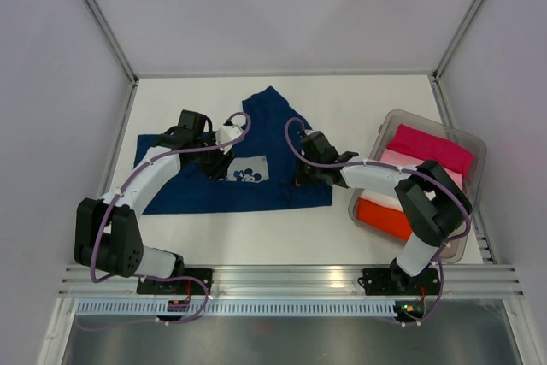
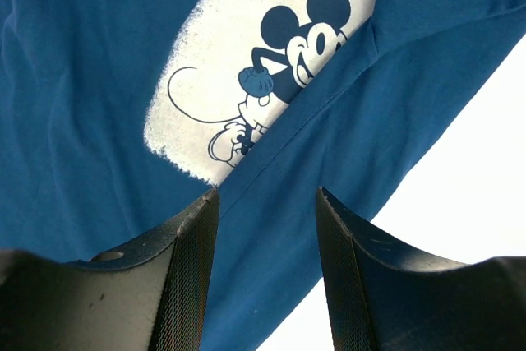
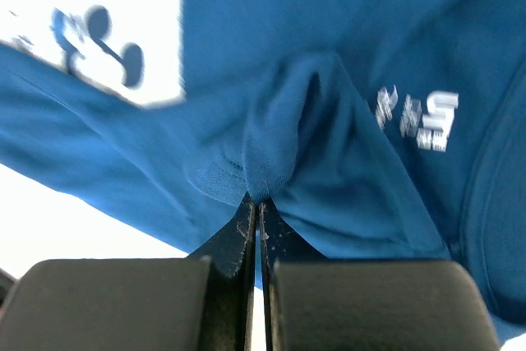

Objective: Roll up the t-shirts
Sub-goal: Fold the tshirt

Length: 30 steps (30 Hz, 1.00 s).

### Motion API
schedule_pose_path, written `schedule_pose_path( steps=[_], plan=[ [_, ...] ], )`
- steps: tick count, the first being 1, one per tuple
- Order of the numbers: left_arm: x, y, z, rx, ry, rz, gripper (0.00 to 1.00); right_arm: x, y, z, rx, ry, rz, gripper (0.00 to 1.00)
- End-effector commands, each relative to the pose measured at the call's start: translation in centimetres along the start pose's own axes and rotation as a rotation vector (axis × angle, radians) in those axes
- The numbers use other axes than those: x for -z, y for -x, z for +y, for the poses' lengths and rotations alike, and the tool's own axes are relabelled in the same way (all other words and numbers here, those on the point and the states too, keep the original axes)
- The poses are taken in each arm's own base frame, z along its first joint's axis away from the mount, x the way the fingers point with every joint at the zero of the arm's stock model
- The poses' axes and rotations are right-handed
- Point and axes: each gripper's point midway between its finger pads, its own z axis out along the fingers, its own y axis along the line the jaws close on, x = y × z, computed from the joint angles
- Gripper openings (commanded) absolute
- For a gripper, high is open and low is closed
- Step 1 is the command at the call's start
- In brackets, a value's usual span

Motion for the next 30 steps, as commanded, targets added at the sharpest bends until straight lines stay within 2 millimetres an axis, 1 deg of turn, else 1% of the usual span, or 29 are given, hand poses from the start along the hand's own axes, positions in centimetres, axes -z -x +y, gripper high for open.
schedule_pose_path(
  steps=[1,3,7,15,17,18,20,24,26,30],
  plan=[
    [0.0,0.6,-0.2,0.018,-0.011,-0.015,0.57,0.9,5.2,3.2,-0.057,0.100,-0.132,0.00],
    [0.1,0.4,0.0,0.012,0.003,-0.007,0.56,0.6,6.2,2.9,-0.071,0.096,-0.151,0.00],
    [0.3,0.4,0.2,0.008,0.015,-0.006,0.56,-0.5,8.5,3.3,-0.096,0.107,-0.181,0.00],
    [0.1,-0.1,0.4,0.018,0.030,0.016,0.56,-2.9,11.7,3.2,-0.138,0.103,-0.211,0.00],
    [0.1,-0.3,0.3,0.016,0.031,0.020,0.56,-3.5,11.9,2.9,-0.148,0.094,-0.210,0.00],
    [0.2,-0.3,0.4,0.014,0.034,0.020,0.56,-3.5,11.9,3.0,-0.151,0.096,-0.208,0.00],
    [0.2,-0.4,0.5,0.012,0.039,0.023,0.56,-4.1,12.4,3.3,-0.155,0.114,-0.223,0.00],
    [0.1,-0.5,0.5,0.015,0.039,0.027,0.56,-4.6,13.5,3.6,-0.173,0.126,-0.254,0.00],
    [0.0,-0.6,0.5,0.020,0.038,0.032,0.56,-4.7,14.2,3.3,-0.187,0.121,-0.274,0.00],
    [0.0,-0.7,0.5,0.019,0.040,0.037,0.56,-5.6,15.1,2.6,-0.211,0.111,-0.288,0.00]
  ],
)
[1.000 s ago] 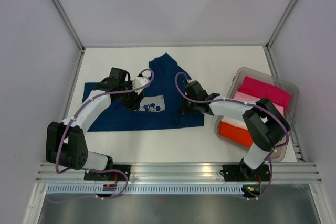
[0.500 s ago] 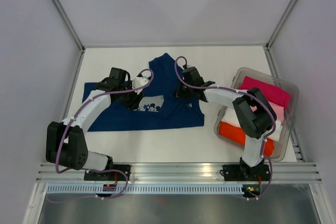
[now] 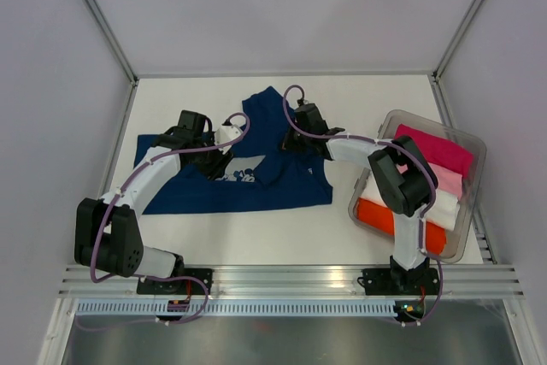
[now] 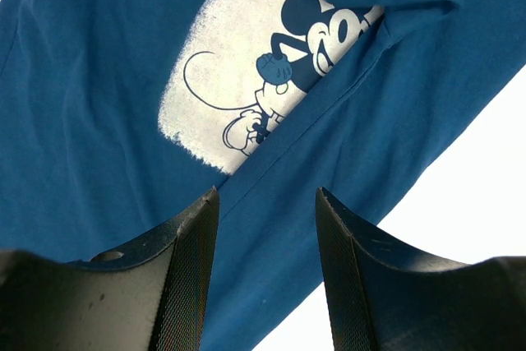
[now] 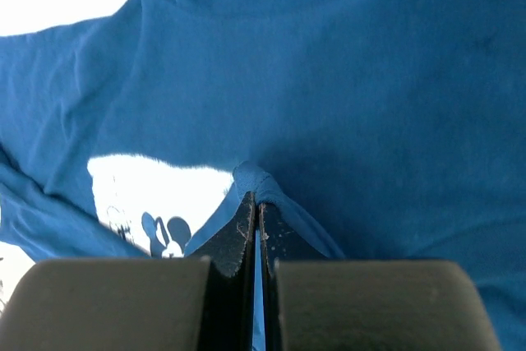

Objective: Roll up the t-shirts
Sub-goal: Fold the tshirt

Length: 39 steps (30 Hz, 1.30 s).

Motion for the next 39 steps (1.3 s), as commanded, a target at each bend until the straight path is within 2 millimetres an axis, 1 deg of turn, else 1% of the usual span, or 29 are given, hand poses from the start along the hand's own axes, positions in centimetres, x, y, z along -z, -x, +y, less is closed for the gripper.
schedule_pose_path(
  steps=[1,4,8,11,13,15,21,23,24,25,26,27,28,29,31,32,33,34,35,36,37,38,39],
  plan=[
    [-0.1,-0.1,-0.3,0.016,-0.004,0.005,0.56,-0.9,3.4,1.2,-0.037,0.041,-0.092,0.00],
    [-0.2,-0.3,-0.2,0.014,0.000,0.010,0.56,-1.3,3.6,1.2,-0.046,0.042,-0.100,0.00],
    [-0.3,-0.3,-0.2,0.016,0.001,0.012,0.56,-1.3,4.1,0.3,-0.075,0.007,-0.139,0.00],
    [-0.3,-0.3,-0.1,0.016,0.001,0.014,0.56,-1.6,4.1,-0.4,-0.085,-0.004,-0.142,0.00],
    [-0.3,-0.4,-0.1,0.015,0.001,0.016,0.56,-1.8,4.1,-0.4,-0.081,-0.006,-0.137,0.00],
    [-0.3,-0.3,-0.1,0.015,0.001,0.016,0.56,-2.2,3.8,-0.9,-0.079,-0.022,-0.129,0.00],
    [-0.4,-0.5,0.0,0.017,0.007,0.021,0.56,-2.4,4.0,-1.1,-0.080,-0.032,-0.134,0.02],
    [-0.4,-0.5,0.0,0.017,0.008,0.022,0.56,-2.5,3.9,-1.1,-0.081,-0.033,-0.133,0.09],
    [-0.4,-0.5,0.0,0.015,0.010,0.023,0.56,-2.5,4.0,-1.1,-0.078,-0.034,-0.132,0.17],
    [-0.3,-0.5,0.1,0.016,0.012,0.023,0.56,-2.5,4.1,-1.2,-0.077,-0.037,-0.132,0.33],
    [-0.3,-0.5,0.1,0.013,0.013,0.023,0.56,-2.5,4.1,-1.2,-0.071,-0.038,-0.130,0.38],
    [-0.3,-0.5,0.1,0.013,0.015,0.025,0.56,-2.3,4.3,-1.0,-0.064,-0.038,-0.130,0.41],
    [-0.3,-0.5,0.2,0.011,0.019,0.026,0.56,-2.2,4.6,-1.3,-0.057,-0.058,-0.143,0.45],
    [-0.3,-0.6,0.2,0.012,0.019,0.028,0.56,-1.9,5.1,-1.3,-0.034,-0.071,-0.159,0.46],
    [-0.3,-0.7,0.2,0.010,0.022,0.032,0.56,-0.7,6.2,-1.0,-0.012,-0.088,-0.184,0.49],
    [-0.2,-0.7,0.3,0.010,0.026,0.031,0.56,0.2,7.0,-0.4,0.022,-0.085,-0.208,0.49],
    [-0.2,-0.7,0.4,0.011,0.030,0.033,0.56,0.6,7.3,0.0,0.041,-0.088,-0.214,0.49],
    [-0.1,-0.7,0.4,0.010,0.034,0.033,0.56,1.2,7.2,-0.2,0.065,-0.108,-0.208,0.50],
    [0.0,-0.7,0.5,0.010,0.039,0.034,0.56,1.9,7.0,1.0,0.103,-0.101,-0.214,0.50],
    [0.0,-0.9,0.6,0.022,0.052,0.042,0.56,2.2,6.7,1.4,0.179,-0.117,-0.209,0.50],
    [0.1,-0.7,0.9,0.031,0.067,0.042,0.56,2.3,6.1,2.3,0.227,-0.111,-0.197,0.50],
    [0.2,-0.8,1.2,0.043,0.081,0.049,0.56,2.0,4.2,3.9,0.293,-0.091,-0.162,0.50],
    [0.3,-0.9,1.5,0.055,0.101,0.057,0.56,2.0,3.5,4.8,0.382,-0.095,-0.128,0.50]
  ],
)
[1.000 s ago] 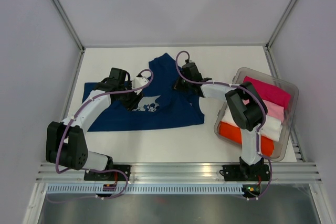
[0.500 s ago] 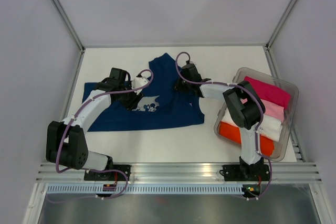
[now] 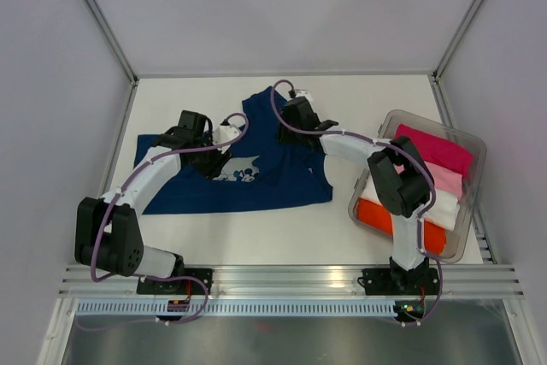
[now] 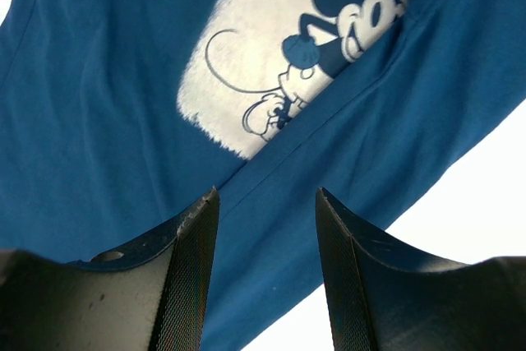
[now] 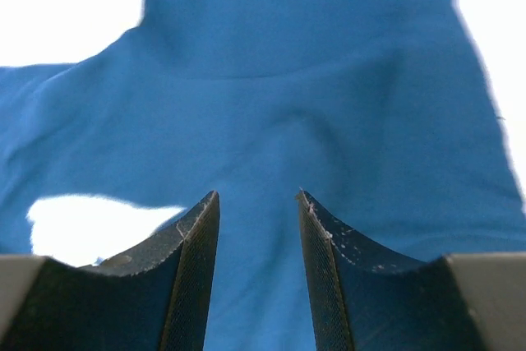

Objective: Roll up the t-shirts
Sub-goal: Fold the tshirt

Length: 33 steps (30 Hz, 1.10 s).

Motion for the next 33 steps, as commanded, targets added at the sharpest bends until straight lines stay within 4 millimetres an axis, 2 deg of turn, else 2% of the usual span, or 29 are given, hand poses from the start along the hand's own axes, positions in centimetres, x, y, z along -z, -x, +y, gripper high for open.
schedule_pose_path(
  steps=[1,2,3,5,9,12,17,21,26,29,31,33],
  plan=[
    [0.4,-0.2,1.3,0.070,0.085,0.026,0.56,3.1,-0.5,7.3,0.290,0.092,-0.007,0.50],
    [0.5,-0.4,1.7,0.084,0.106,0.035,0.56,2.7,-0.8,8.2,0.326,0.091,0.004,0.50],
    [0.9,-0.8,2.6,0.115,0.156,0.055,0.56,2.6,-1.9,7.9,0.373,0.059,0.041,0.50],
    [1.3,-1.3,3.7,0.153,0.202,0.069,0.56,2.1,-3.2,9.2,0.430,0.050,0.066,0.51],
    [2.9,-3.3,6.7,0.273,0.271,0.067,0.57,1.4,-5.3,9.6,0.513,0.009,0.133,0.51],
    [3.7,-4.5,8.1,0.316,0.293,0.064,0.57,0.8,-6.3,9.9,0.583,-0.014,0.154,0.51],
    [4.5,-5.9,9.2,0.354,0.310,0.059,0.57,-0.1,-7.4,9.8,0.659,-0.058,0.161,0.50],
    [4.4,-6.0,9.3,0.353,0.302,0.058,0.57,-0.1,-7.3,9.2,0.714,-0.105,0.144,0.50],
    [4.1,-6.1,9.1,0.355,0.284,0.059,0.57,-0.2,-8.2,9.2,0.777,-0.115,0.168,0.48],
    [3.9,-6.2,9.0,0.358,0.280,0.064,0.57,-0.3,-8.0,9.1,0.770,-0.127,0.154,0.37],
    [3.8,-6.3,9.0,0.357,0.277,0.066,0.57,-0.4,-7.8,9.2,0.764,-0.128,0.141,0.25],
    [3.9,-6.2,9.1,0.356,0.281,0.065,0.57,-0.5,-7.8,9.3,0.764,-0.131,0.137,0.21]
  ],
)
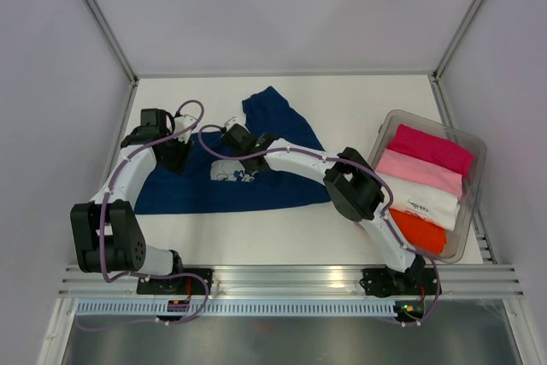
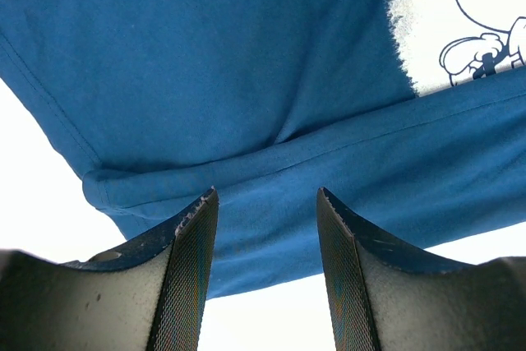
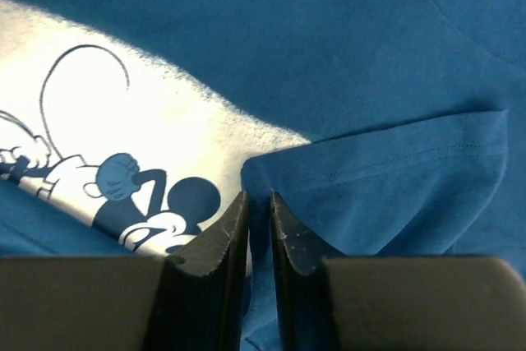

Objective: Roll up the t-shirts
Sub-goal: Fold the tshirt

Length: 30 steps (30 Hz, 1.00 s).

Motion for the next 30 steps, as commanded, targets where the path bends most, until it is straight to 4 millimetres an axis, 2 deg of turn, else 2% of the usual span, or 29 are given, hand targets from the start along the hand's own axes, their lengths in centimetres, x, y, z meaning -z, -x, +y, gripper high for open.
schedule_pose_path(
  steps=[1,2,5,7,10,14,20,23,26,27,28,30],
  plan=[
    [0.6,1.3,0.3,-0.001,0.001,-0.045,0.57,-0.1,1.1,-0.6,0.003,-0.039,-0.023,0.23],
    [0.6,1.3,0.4,-0.003,0.003,-0.046,0.57,-0.1,1.0,-0.6,0.004,-0.038,-0.020,0.29],
    [0.5,1.2,0.4,-0.006,0.003,-0.044,0.57,0.1,1.0,-0.3,0.010,-0.017,-0.016,0.38],
    [0.5,1.2,0.4,-0.006,0.001,-0.040,0.57,0.0,0.8,-0.4,0.018,-0.017,-0.012,0.39],
    [0.5,1.3,0.3,-0.006,-0.003,-0.044,0.57,-0.4,0.0,-0.5,0.029,-0.032,0.004,0.36],
    [0.4,1.3,0.3,-0.006,-0.006,-0.044,0.57,-0.8,-0.6,-0.5,0.025,-0.034,0.018,0.22],
    [0.3,1.2,0.4,-0.007,-0.005,-0.038,0.57,-0.4,0.6,-0.3,0.001,-0.024,-0.020,0.01],
    [0.2,1.2,0.3,-0.006,-0.008,-0.036,0.57,-0.2,1.6,-0.2,-0.045,-0.019,-0.051,0.00],
    [0.1,1.1,0.3,-0.006,-0.010,-0.034,0.57,0.0,3.0,-0.6,-0.177,-0.014,-0.113,0.00],
    [0.2,1.1,0.3,-0.006,-0.011,-0.035,0.57,-0.4,2.0,-0.5,-0.212,-0.011,-0.106,0.00],
    [0.1,1.1,0.4,-0.003,-0.011,-0.035,0.57,-0.5,3.0,-0.3,-0.304,0.012,-0.153,0.00],
    [0.1,1.0,0.4,-0.003,-0.012,-0.034,0.57,-0.8,3.2,-0.7,-0.408,0.033,-0.206,0.00]
  ],
)
